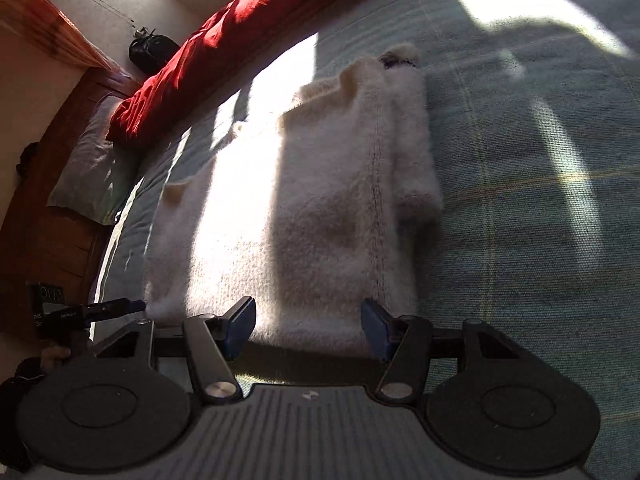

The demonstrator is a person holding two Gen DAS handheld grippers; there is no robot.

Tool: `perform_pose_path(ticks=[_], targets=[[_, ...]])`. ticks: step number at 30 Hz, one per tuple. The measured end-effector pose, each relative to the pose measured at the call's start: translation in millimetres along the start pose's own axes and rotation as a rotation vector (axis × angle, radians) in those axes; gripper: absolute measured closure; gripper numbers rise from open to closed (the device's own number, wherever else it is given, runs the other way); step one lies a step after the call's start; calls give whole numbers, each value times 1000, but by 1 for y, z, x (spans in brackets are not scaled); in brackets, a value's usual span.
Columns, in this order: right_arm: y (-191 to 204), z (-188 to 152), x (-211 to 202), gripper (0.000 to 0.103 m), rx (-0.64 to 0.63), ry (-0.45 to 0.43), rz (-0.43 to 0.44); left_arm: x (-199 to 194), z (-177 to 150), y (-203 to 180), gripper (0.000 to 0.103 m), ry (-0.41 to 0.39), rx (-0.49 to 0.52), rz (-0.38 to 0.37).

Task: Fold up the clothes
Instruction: 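Move both open grippers to the side edge of the folded sweatshirt, then slide both grippers under the side edge and close on it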

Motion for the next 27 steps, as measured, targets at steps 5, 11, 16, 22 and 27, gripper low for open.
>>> perform_pose_path(ticks=[5,11,16,22,27], targets=[[60,-11,11,29,-323,-27,-252,-3,-7,-66,11,-117,369,215],[121,-44,61,19,-734,5,-572,29,-32,-112,10,-129,661,422],[141,-68,92,12,-903,-19,-727,48,-62,-129,10,-156,877,569],[146,-87,120,2,-1072,-81,-879,76,-80,-122,10,-139,1014,707],[133,-89,135,0,-1126,-82,-955,84,-73,-114,2,-181,1018,735]])
Point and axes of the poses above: each gripper's, at about its wrist camera, not at the fingertips, and x roughly the way its jaws point, y to its left, z to its top, the point moved 2 cm from there along x, roughly the way its jaws point, and after that the axes turned 12 degrees about y, right-handed, at the moved point
